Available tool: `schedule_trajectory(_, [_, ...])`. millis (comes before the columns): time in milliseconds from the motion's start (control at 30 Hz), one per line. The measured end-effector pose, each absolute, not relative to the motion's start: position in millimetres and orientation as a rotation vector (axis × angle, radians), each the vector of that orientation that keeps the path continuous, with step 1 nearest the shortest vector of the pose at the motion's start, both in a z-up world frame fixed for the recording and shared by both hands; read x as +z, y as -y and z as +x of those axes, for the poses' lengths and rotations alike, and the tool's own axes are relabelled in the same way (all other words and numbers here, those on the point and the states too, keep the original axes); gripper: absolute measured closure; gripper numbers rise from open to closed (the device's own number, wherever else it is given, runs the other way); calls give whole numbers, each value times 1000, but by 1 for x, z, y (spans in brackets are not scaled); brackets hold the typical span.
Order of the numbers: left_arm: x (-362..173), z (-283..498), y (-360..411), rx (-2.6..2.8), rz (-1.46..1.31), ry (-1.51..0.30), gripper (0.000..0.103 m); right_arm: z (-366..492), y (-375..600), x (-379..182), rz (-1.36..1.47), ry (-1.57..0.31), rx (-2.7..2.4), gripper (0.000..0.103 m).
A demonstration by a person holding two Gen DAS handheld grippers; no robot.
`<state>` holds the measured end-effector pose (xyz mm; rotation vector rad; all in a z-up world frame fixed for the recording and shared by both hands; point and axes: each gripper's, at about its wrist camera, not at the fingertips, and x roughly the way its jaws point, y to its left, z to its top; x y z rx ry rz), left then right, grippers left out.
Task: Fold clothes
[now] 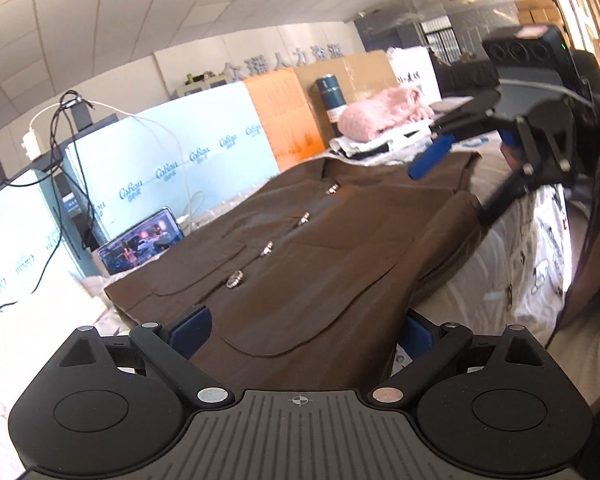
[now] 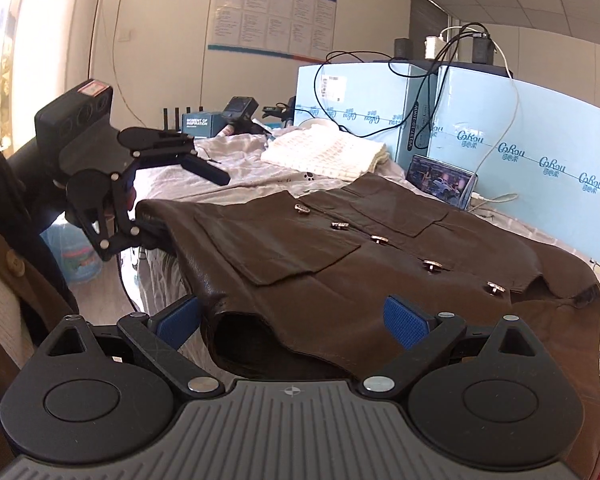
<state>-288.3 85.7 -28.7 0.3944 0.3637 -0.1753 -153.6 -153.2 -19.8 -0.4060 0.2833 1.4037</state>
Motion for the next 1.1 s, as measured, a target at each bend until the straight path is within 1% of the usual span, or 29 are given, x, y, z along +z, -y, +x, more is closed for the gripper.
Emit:
schedule_trajectory(200, [-25, -280, -94, -191, 352, -340, 5, -167, 122, -35, -555, -221, 1389, 4])
schedule_trajectory(367, [-28, -277, -104, -227, 291, -332, 5, -167, 101, -39, -550, -159, 1367, 7])
schedule_trajectory(433, [-30, -277, -105, -236, 293, -337, 5, -166, 96, -38, -538, -140, 1369, 12])
schedule_trajectory(467, [-31, -277, -106, -241, 295, -340, 5, -165, 94, -37, -532, -135, 1365, 12])
schedule_trajectory(567, [-33, -280, -105, -256, 317, -346, 5, -155, 90, -32, -480, -155, 1352, 13])
schedule_trajectory(833, [-36, -292, -105, -249, 347, -353, 5, -121, 83, -13, -265, -313, 1297, 13])
schedule_trajectory(933, [-43, -291, -98, -180, 415, -342, 5, -113, 82, -9, -213, -363, 1285, 13])
schedule_trajectory(1033, [-46, -288, -99, -111, 458, -298, 5, -115, 85, -9, -216, -363, 1281, 12])
schedule_trajectory(1100, [-43, -286, -108, -90, 413, -266, 5, -120, 90, -11, -243, -343, 1288, 11])
